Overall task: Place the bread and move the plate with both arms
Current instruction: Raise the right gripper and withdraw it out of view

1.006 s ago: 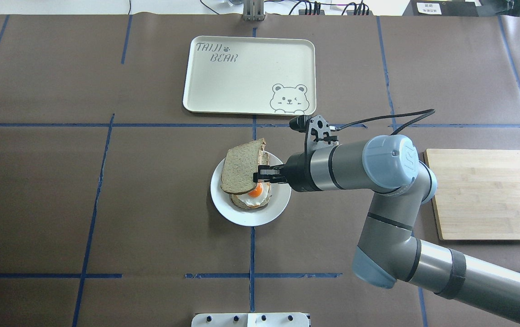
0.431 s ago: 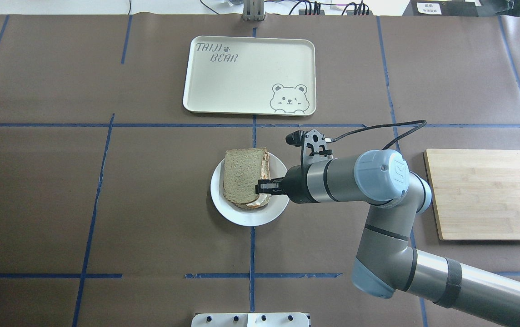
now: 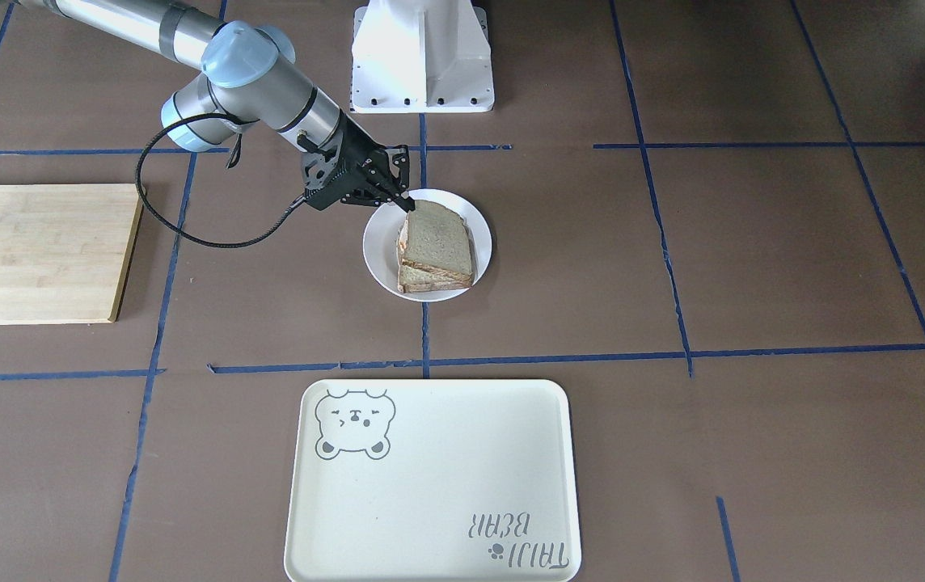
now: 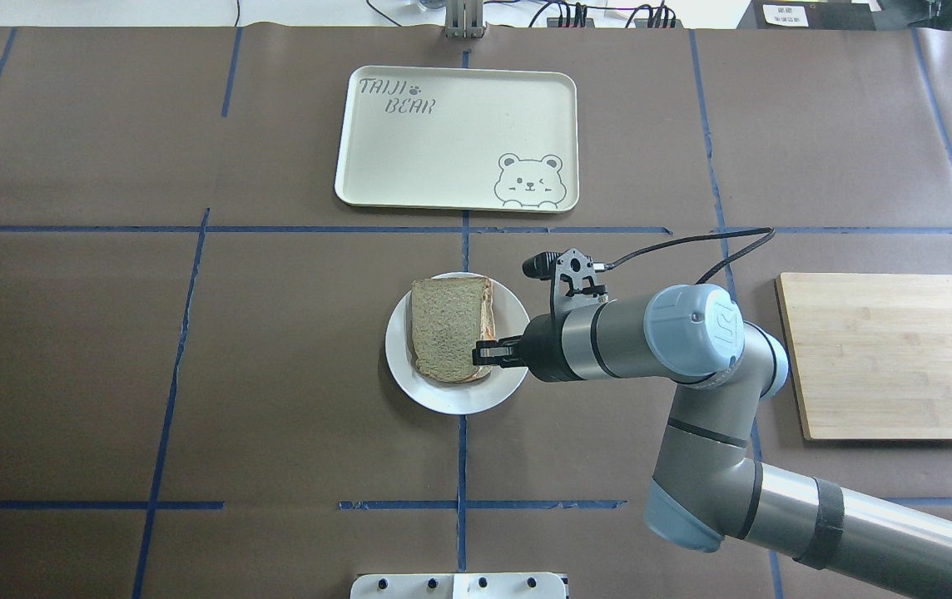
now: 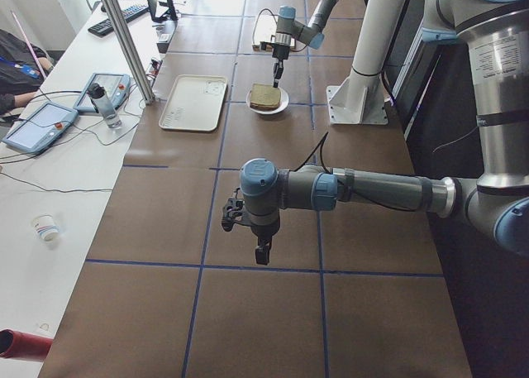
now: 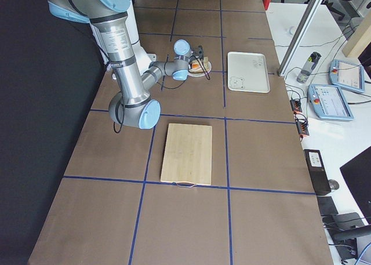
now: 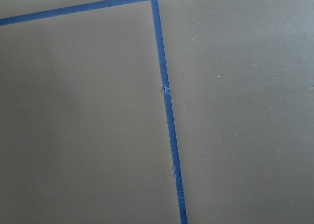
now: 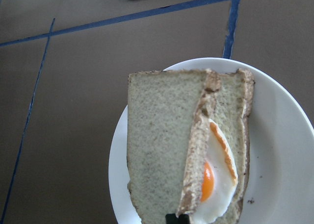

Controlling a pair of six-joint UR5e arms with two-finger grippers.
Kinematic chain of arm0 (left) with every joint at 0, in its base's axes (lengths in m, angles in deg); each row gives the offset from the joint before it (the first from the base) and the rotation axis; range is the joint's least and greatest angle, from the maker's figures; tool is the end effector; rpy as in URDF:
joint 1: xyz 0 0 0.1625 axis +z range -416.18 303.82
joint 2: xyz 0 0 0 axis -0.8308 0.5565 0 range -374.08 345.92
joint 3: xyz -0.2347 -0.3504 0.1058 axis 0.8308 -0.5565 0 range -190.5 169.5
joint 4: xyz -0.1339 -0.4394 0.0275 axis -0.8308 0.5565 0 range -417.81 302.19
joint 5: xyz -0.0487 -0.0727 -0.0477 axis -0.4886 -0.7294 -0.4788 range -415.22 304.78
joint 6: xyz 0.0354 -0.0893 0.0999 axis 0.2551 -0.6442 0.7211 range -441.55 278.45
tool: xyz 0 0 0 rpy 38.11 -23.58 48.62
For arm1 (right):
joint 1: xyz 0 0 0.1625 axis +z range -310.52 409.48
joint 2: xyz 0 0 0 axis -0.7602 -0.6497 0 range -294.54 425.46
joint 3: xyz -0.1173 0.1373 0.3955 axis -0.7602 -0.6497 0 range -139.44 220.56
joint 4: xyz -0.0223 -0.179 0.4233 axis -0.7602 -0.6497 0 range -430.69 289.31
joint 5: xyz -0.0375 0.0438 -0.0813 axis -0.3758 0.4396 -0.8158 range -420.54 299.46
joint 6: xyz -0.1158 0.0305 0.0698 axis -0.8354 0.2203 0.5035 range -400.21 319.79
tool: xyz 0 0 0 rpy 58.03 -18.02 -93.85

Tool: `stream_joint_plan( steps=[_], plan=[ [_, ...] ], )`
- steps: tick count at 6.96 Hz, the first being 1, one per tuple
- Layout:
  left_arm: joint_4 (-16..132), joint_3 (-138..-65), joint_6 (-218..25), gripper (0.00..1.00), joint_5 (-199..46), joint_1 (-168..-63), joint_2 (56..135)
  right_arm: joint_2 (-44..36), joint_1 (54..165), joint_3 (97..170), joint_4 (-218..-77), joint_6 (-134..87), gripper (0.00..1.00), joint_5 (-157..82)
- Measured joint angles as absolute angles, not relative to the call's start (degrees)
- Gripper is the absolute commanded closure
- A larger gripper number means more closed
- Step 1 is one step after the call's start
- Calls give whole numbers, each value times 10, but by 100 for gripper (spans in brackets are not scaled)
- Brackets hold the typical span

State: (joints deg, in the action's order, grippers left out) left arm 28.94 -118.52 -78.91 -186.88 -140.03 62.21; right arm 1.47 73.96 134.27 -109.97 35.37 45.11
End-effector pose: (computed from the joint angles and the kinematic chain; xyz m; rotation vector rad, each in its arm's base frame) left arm 0.0060 -0.4396 0.6534 -0.0047 0.7280 0.1535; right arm -0.6168 -0.3862 0.2588 0.2504 -1.3880 -0.0462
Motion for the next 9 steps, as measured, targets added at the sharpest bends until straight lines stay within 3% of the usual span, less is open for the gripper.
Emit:
stream_joint_plan(
  steps=[1,3,6,9],
  plan=[
    [289,-1185,-789,0,-1869,-1400,622,14,739,1341,-1100,353,79,451],
    [289,-1186,-789,0,-1869,-1400,622,15,741,1339,-1100,355,1,451],
    [290,-1186,-789,0,-1869,-1400,622,19,764,1340,-1120,360,1,469],
    [290,-1197,-789,0,-1868,-1400,623,19,884,1347,-1263,316,1,621]
  ],
)
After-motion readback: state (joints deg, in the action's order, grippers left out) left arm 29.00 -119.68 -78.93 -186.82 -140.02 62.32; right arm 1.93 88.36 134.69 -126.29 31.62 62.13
